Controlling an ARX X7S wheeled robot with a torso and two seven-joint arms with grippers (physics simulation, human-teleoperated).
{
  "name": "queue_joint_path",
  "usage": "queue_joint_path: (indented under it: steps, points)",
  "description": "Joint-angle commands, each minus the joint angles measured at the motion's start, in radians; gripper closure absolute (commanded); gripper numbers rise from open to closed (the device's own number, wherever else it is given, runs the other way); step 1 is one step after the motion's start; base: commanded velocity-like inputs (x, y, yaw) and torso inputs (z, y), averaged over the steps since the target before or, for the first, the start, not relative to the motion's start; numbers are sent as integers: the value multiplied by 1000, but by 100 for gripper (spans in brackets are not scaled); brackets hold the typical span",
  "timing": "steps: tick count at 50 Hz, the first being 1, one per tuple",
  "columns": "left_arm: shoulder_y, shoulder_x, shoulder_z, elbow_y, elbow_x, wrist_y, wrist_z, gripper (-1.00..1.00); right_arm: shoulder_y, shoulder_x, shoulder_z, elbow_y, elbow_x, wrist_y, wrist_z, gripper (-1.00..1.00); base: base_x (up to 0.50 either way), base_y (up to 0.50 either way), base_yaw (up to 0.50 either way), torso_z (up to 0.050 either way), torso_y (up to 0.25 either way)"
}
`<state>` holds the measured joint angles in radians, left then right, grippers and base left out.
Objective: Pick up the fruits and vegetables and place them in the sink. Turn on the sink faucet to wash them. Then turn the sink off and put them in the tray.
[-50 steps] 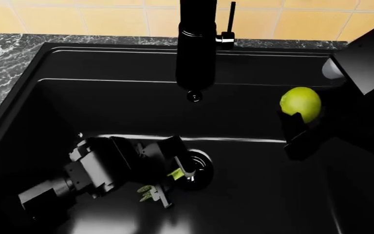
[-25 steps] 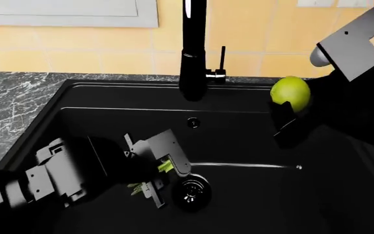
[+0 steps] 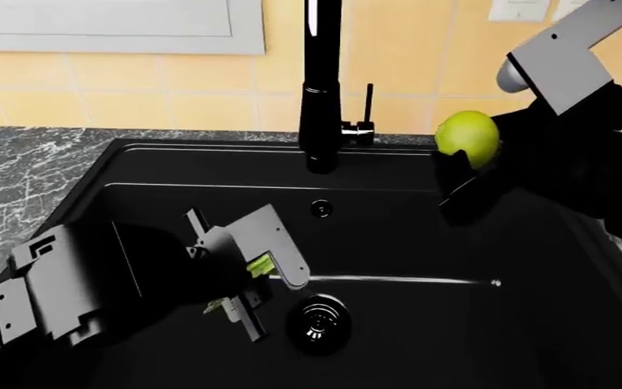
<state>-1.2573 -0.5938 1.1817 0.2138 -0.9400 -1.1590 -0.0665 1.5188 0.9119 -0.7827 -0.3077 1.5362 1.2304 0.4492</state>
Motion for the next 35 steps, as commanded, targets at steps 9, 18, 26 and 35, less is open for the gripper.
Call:
queue_joint_path:
  steps: [9, 18, 26, 35]
  points:
    - [38, -101, -258, 161, -200, -58, -315, 100, 4, -61, -33, 50, -136, -51, -79, 100, 0, 0, 0, 0, 0]
    - [74, -170, -404, 291, -336, -26, -489, 100, 6, -92, -54, 75, -185, -74, -120, 100, 0, 0, 0, 0, 0]
    - [16, -226, -481, 379, -494, -61, -585, 100, 7, -96, -47, 74, -181, -84, -112, 100, 0, 0, 0, 0, 0]
    - [-9, -280, -516, 421, -569, -67, -617, 100, -1, -95, -44, 75, -186, -100, -112, 100, -93, -4, 0, 0, 0]
